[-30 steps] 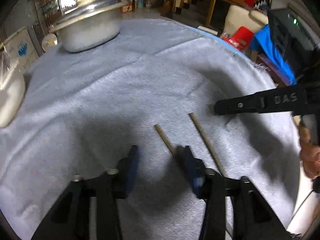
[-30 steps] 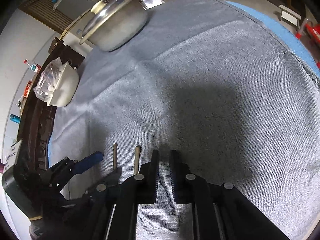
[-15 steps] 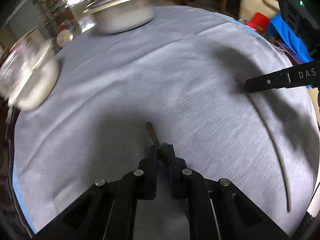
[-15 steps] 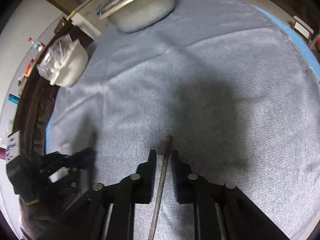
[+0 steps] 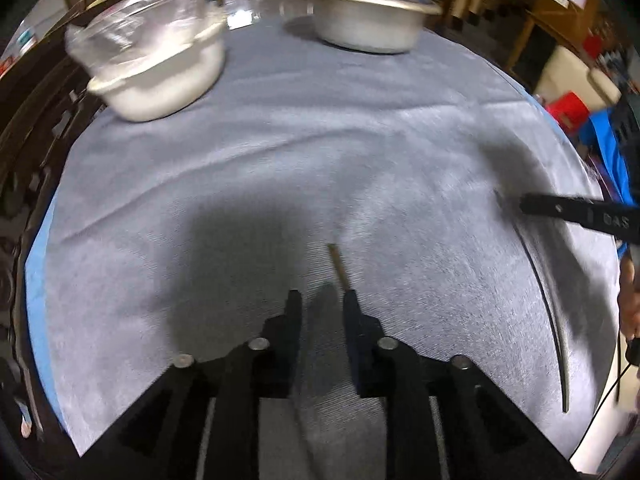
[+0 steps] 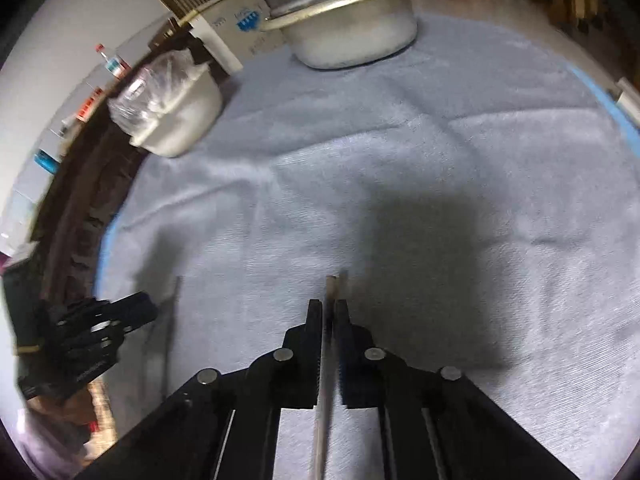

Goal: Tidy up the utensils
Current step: 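Grasp one chopstick with the right tool while the left tool grasps another, then lift the held chopsticks off the cloth with both tools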

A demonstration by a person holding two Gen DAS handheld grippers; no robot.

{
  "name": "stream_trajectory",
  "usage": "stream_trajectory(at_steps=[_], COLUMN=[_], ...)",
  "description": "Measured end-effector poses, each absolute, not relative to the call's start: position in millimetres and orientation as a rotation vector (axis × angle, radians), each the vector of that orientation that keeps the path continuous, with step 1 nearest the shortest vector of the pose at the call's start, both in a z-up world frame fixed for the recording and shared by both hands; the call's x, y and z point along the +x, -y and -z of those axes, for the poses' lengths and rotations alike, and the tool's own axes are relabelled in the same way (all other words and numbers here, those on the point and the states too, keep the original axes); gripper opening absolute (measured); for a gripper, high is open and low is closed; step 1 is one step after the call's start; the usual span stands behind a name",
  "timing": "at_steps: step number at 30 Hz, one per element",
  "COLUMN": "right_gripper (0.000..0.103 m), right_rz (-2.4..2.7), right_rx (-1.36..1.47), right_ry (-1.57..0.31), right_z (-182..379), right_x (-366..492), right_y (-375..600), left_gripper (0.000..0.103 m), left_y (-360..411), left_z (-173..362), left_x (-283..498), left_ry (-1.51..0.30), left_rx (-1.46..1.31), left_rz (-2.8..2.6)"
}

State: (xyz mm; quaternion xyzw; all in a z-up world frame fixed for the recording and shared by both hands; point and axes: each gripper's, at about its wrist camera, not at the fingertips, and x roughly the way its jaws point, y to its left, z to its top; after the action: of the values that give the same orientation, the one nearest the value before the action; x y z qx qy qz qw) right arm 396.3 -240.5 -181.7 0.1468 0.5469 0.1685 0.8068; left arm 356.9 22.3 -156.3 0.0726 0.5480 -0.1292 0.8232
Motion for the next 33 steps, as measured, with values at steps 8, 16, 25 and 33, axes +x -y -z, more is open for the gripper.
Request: stream_trajectory(at_steps=[8,16,25,33], right_gripper=[0.015,0.029,0.028,0.023], right_rz=[-0.340,-0.306,-0.227,-0.171], right_rx=[0.334,0.208,-0.018,-0.085], right_ry=[-1.165,-1.244,-1.298,-1.355], right_z=[170.2,177.3,189.3,187.9], right_x=[387.0,393.7,388.5,396.0], right_y=[259.4,235.5,205.0,194.3], left_gripper=[0.043,0.043,0.043,0.034], left_y=[-9.8,1.1,17.4,27.9], left_z=[156.9,178.6,184.5,186.5], left_x=[354.8,368.9,373.6,370.3], left_ry=[-1.197,-1.302,-1.297,-1.276], left_rx=[0.125,0.116,0.180,0.190], left_rz=[0.278,0.240,0.201,0.198])
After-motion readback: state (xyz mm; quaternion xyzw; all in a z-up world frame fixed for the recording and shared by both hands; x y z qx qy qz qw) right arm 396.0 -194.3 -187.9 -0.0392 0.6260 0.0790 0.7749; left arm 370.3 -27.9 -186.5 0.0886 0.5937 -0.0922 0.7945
